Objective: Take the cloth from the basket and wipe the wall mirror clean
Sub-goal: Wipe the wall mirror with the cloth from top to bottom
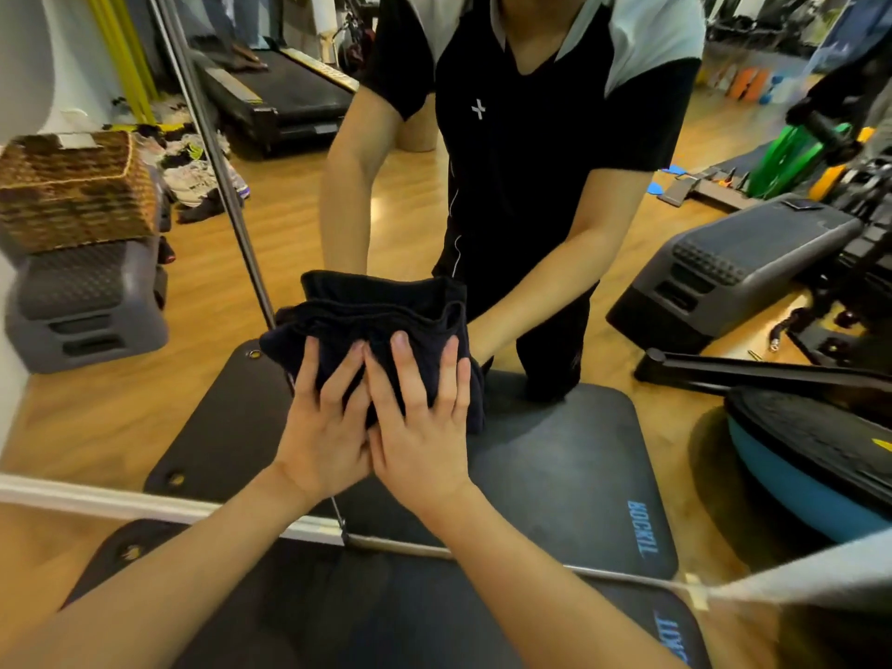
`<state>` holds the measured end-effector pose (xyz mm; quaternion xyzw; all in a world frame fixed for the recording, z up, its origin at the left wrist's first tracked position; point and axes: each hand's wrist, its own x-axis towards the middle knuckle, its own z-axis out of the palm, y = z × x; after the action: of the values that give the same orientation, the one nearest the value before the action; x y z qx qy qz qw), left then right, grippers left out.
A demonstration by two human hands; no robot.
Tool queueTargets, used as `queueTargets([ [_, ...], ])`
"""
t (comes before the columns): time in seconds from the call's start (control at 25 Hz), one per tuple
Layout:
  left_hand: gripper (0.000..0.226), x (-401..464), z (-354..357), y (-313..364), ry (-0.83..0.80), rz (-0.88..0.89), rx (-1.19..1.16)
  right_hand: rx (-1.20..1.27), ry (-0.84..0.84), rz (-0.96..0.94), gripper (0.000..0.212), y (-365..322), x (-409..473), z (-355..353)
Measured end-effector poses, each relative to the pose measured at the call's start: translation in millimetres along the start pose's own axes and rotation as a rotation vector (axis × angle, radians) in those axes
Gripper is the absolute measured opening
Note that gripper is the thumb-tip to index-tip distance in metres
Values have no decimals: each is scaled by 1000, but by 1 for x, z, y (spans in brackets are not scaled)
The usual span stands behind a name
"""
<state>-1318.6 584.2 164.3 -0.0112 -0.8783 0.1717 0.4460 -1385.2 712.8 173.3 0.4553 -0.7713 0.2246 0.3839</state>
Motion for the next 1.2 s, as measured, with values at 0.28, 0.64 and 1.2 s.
queueTargets([
  [0.28, 64, 11, 33, 120, -232, 62, -21, -5, 25, 108, 75, 90, -72, -43],
  [0.64, 72, 162, -10, 173, 11, -19, -297, 30, 174, 198, 61, 171, -1, -143],
  [1.2, 59, 89, 15, 150, 65, 5, -193, -85, 110, 3, 61, 151, -43, -85],
])
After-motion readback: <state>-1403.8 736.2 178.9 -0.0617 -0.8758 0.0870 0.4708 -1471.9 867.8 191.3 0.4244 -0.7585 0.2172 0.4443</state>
